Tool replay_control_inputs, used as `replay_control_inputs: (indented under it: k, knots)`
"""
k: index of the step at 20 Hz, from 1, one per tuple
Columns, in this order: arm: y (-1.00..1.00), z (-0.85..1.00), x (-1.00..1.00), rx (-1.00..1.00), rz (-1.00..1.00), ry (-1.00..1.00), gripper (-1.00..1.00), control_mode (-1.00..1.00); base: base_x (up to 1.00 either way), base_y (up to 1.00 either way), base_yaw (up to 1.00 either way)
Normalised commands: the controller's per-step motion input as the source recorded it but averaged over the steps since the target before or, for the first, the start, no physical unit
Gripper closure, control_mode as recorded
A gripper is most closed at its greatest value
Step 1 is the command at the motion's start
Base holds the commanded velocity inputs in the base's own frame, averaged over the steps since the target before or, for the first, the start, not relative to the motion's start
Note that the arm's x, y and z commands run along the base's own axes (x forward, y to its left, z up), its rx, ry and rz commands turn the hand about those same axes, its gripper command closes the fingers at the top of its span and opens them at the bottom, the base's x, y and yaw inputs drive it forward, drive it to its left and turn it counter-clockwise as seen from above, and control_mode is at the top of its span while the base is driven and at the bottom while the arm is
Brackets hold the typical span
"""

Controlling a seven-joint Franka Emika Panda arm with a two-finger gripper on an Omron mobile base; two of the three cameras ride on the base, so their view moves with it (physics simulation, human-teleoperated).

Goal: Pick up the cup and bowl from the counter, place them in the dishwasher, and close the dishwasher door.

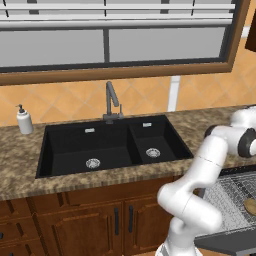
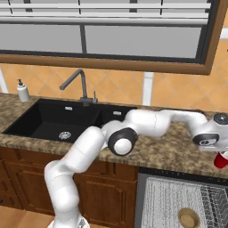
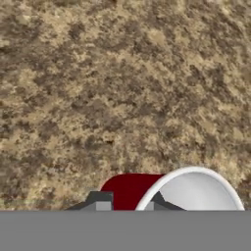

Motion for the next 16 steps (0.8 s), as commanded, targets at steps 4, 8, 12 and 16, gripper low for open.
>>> replay_control_inputs:
  k: [4, 8, 12, 16]
  knots:
    - [0.39, 0.00, -1.00, 0.00, 0.12, -0.30, 1.00, -1.00, 0.00, 0.00, 0.00]
    - [0.64, -0.06, -1.00, 0.00, 0.16, -0.27, 1.00, -1.00, 0.00, 0.00, 0.00]
    - [0.70, 0.00, -1.00, -0.02, 0.17, -0.13, 1.00, -1.00, 0.00, 0.00, 0.00]
    - [0.50, 0.00, -0.98, -0.04, 0.20, 0.00, 1.00, -1.00, 0.00, 0.00, 0.00]
